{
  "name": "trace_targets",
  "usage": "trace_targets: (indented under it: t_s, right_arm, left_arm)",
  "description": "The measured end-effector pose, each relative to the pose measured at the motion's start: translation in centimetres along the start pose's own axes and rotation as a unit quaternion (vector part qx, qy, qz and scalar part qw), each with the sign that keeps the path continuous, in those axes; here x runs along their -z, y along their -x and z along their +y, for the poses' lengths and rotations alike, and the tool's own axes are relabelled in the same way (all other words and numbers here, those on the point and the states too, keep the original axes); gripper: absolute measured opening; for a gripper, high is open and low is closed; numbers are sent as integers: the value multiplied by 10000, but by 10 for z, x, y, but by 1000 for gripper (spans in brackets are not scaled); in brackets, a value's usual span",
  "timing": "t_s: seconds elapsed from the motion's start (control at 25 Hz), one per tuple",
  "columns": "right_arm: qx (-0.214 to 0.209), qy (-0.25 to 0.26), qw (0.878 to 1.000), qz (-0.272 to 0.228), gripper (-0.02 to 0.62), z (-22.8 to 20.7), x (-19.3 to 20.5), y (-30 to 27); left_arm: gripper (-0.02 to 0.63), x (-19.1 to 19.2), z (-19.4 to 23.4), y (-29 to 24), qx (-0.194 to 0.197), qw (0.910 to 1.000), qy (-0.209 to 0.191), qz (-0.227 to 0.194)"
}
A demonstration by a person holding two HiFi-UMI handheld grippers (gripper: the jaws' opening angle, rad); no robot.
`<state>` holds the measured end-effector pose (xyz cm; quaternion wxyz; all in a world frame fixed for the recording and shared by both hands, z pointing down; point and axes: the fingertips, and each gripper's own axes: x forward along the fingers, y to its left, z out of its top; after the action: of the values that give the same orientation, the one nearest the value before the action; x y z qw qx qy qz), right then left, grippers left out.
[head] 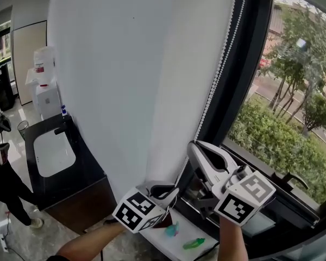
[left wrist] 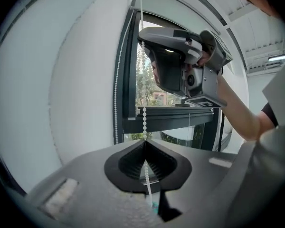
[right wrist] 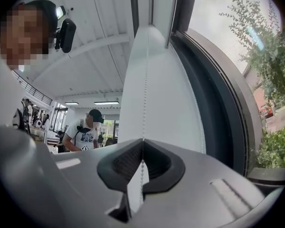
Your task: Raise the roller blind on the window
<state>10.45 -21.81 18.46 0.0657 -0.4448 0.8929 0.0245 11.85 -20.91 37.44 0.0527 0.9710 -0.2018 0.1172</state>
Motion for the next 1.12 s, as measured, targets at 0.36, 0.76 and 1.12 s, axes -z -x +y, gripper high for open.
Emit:
trace_targets:
  t_s: [0.36,0.76,1.12]
  right_arm:
    - [238,176,9994,175,8,-6,24,0]
    - [380,-259,9983,362,8,-15,80,13]
    - [919,130,9946,464,9,-15,99,20]
  left_arm:
    - [60,-28,-10,24,171,9988,57,-454]
    - [61,-91,0,54,-283,9905,-81,-1340]
    - [61,-93,6,51,-535,9896,-84,-1332]
